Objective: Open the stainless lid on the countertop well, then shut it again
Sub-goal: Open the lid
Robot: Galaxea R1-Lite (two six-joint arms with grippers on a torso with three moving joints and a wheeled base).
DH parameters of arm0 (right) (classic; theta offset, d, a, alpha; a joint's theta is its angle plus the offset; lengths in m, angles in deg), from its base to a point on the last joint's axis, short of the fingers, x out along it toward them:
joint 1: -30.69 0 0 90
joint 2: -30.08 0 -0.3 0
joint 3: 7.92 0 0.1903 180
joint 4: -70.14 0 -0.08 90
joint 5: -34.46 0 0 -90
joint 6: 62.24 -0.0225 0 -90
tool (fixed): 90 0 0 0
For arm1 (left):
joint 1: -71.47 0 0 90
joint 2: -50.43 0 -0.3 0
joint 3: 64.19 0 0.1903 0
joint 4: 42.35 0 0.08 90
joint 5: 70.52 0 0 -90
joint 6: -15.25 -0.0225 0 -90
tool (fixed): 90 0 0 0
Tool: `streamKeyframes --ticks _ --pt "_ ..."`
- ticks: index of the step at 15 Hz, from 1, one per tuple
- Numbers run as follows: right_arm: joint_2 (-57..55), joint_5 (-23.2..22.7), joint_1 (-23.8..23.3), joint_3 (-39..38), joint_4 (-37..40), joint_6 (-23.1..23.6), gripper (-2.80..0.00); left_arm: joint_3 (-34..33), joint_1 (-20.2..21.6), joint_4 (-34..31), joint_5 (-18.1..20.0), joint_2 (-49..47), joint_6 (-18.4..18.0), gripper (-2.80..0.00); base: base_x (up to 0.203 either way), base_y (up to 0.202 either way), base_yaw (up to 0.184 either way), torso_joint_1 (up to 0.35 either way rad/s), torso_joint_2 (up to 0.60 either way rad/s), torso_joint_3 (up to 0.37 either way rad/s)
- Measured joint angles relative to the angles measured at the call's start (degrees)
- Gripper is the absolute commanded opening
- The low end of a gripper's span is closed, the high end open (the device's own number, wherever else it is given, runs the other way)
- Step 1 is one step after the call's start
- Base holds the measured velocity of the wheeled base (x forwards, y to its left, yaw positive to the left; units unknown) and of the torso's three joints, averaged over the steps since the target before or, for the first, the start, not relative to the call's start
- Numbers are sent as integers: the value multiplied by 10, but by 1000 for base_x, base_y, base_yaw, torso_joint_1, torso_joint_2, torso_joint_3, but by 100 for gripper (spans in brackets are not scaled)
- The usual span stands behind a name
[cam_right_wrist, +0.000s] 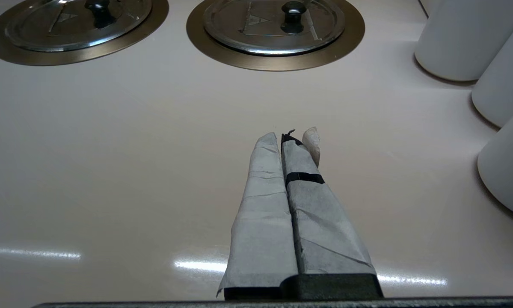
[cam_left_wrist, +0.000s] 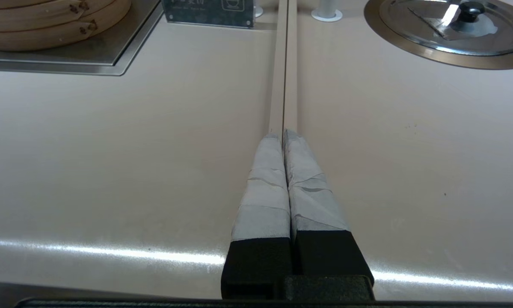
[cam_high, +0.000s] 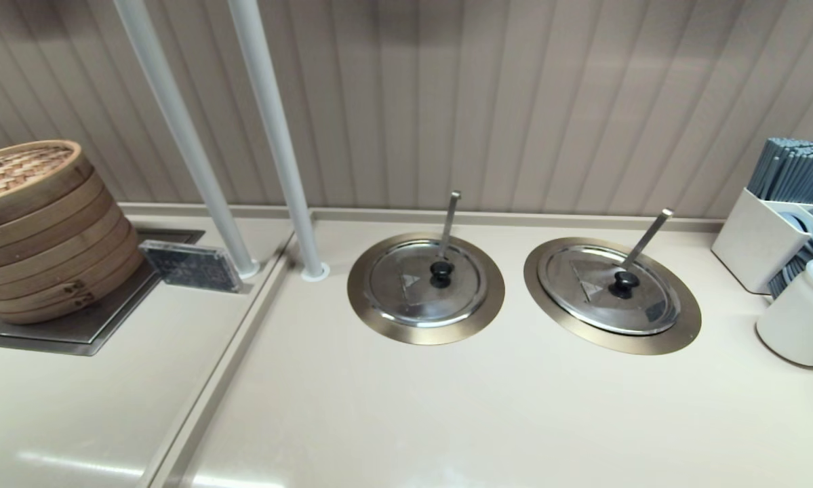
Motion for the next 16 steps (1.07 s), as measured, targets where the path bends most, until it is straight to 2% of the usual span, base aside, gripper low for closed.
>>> streamKeyframes --ticks 16 --pt "0 -10 0 -1 -1 24 -280 0 0 0 0 0 0 -280 0 0 0 0 0 0"
